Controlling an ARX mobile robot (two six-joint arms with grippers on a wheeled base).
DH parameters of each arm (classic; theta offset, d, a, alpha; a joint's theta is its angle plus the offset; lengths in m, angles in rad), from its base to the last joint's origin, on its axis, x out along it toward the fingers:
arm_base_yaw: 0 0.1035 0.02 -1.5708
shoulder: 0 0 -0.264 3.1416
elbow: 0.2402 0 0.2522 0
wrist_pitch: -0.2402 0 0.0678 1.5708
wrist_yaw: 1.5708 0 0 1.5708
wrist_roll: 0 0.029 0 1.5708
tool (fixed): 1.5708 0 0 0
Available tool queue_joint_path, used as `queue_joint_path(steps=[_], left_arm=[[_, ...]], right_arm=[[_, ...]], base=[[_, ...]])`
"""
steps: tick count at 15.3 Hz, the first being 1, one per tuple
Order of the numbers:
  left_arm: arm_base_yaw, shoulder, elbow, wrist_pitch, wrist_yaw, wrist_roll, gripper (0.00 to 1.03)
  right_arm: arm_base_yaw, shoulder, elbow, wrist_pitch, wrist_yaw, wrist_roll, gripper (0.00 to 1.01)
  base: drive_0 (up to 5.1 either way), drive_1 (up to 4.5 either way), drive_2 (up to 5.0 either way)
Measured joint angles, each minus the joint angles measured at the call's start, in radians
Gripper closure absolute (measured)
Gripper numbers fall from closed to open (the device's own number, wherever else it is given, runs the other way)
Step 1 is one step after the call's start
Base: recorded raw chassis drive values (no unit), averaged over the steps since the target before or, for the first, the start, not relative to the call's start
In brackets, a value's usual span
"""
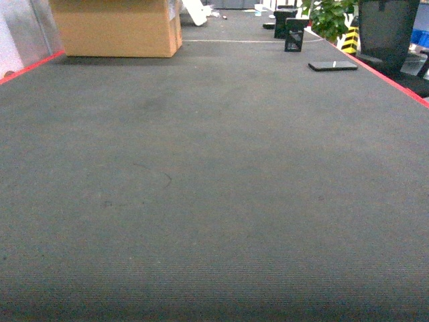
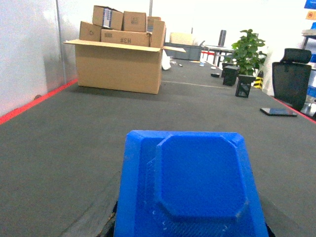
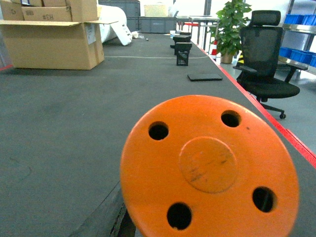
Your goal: Sort blue parts and orange caps into right shelf containers
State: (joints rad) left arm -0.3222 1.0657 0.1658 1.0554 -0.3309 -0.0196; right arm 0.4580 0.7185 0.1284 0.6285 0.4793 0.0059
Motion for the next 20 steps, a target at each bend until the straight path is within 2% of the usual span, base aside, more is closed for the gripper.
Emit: queue_joint_path(steps=[1,2,4,6,10,11,12,13,15,19,20], left_arm=[[0.000,-0.004,0.002,-0.021,0.002,0.000,0.61],[0.027,-0.082,0.014,-0.219,0.038,0.003,0.61],[0.089,-0.219,-0.027,-0.351,0.093,0.005,0.61],[0.141,-0.302,-0.072,-0.411,0.146,0.005,0.61],[0.209,-0.461,-0.115,-0.515,0.216,0.005,0.61],[0.232,-0.481,-0.140,-0.489,0.242,0.005,0.61],[0.307,-0.509,-0.154,-0.521,0.319,0.008,0.61],[0.330,-0.535,-0.155,-0.544,0.312,0.008,0.61],[0.319,-0.623,-0.155,-0.621,0.332,0.009,0.61],[0.320,-0.744,-0.155,-0.736,0.331,0.009,0.61],[0.320,-0.771,-0.155,-0.759,0.330,0.009,0.61]], right_arm=[[-0.006,-0.014,0.003,-0.041,-0.014,0.000,0.57],[-0.046,-0.070,-0.009,-0.118,-0.079,0.000,0.57],[-0.145,-0.170,-0.041,-0.179,-0.150,0.000,0.57],[-0.217,-0.253,-0.066,-0.237,-0.237,0.000,0.57],[-0.316,-0.371,-0.092,-0.324,-0.333,0.000,0.57],[-0.336,-0.389,-0.116,-0.296,-0.353,0.000,0.57],[-0.408,-0.419,-0.116,-0.341,-0.443,0.000,0.57],[-0.462,-0.447,-0.116,-0.356,-0.460,0.001,0.57],[-0.457,-0.489,-0.116,-0.401,-0.480,0.000,0.57],[-0.458,-0.565,-0.116,-0.486,-0.480,0.001,0.57],[-0.458,-0.659,-0.116,-0.628,-0.481,0.000,0.57]], base=[[0.0,0.00,0.0],[0.0,0.00,0.0],[0.0,0.00,0.0],[0.0,0.00,0.0],[0.0,0.00,0.0],[0.0,0.00,0.0],[0.0,0.00,0.0],[0.0,0.00,0.0],[0.0,0.00,0.0],[0.0,0.00,0.0],[0.0,0.00,0.0]])
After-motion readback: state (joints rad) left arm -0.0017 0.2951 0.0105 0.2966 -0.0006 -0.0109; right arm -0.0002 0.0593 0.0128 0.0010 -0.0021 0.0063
